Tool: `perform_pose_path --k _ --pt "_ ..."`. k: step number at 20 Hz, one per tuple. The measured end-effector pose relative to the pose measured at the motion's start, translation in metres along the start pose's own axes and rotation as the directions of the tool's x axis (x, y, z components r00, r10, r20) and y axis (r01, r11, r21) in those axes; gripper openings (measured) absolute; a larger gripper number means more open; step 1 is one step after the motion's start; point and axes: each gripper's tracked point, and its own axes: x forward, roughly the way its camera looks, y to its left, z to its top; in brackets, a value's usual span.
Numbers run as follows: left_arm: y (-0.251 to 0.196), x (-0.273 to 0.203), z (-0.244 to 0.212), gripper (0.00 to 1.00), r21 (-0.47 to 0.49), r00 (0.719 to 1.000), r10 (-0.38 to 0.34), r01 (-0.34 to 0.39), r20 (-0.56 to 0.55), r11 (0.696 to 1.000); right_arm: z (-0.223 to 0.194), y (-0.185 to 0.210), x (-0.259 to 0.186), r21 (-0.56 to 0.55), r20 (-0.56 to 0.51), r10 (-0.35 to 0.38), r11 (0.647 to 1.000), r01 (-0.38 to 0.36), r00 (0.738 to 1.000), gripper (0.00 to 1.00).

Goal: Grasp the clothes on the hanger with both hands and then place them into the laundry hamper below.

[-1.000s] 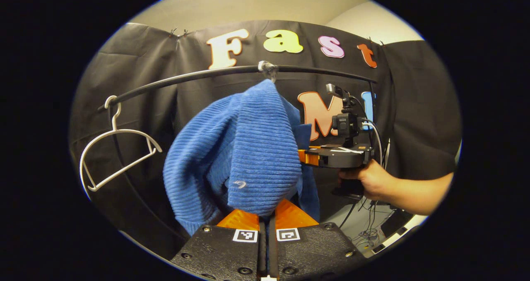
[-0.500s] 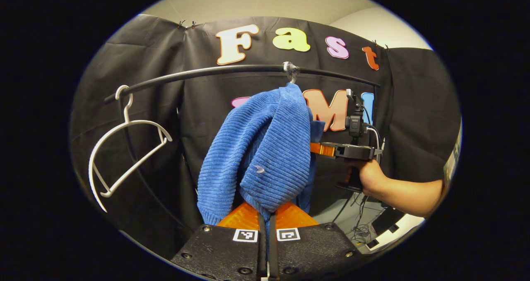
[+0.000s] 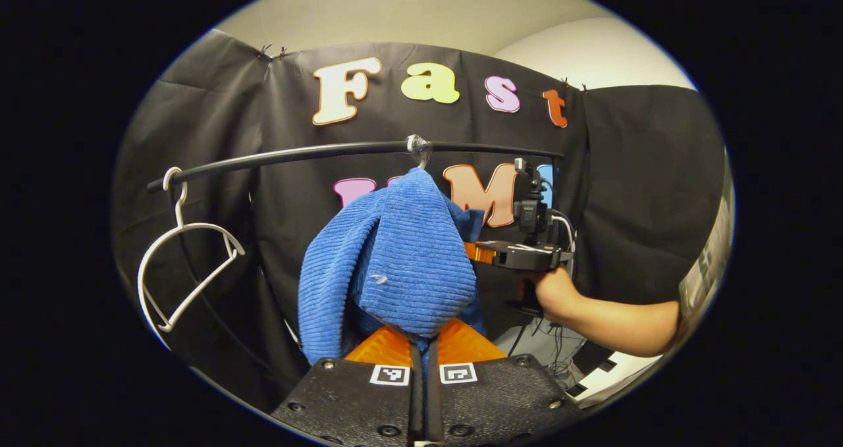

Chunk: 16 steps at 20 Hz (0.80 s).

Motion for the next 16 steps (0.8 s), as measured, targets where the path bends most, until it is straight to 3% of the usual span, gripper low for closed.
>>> perform_pose_path --k 4,10,13,16 --pt "-0.014 0.001 -0.021 0.05 -0.109 0.995 -0.089 0.083 -0.050 0.991 0.003 -0.001 -0.001 -0.008 0.014 -0.002 1.000 0.002 1.000 0.01" --pt "-0.027 -0.005 -0.019 0.06 -0.003 0.989 -0.145 0.144 -0.032 0.990 0.016 -0.010 0.005 -0.002 0.048 -0.034 0.999 0.034 0.998 0.00" --pt "-0.019 -0.009 -0.007 0.04 0.001 0.994 -0.112 0.112 0.002 0.994 0.026 -0.013 0.010 -0.013 0.063 -0.063 0.998 0.064 0.996 0.00" --pt "-0.006 -0.022 0.014 0.01 0.096 0.998 -0.062 0.060 0.025 0.994 0.042 -0.021 0.014 0.026 0.097 -0.089 0.996 0.087 0.991 0.00"
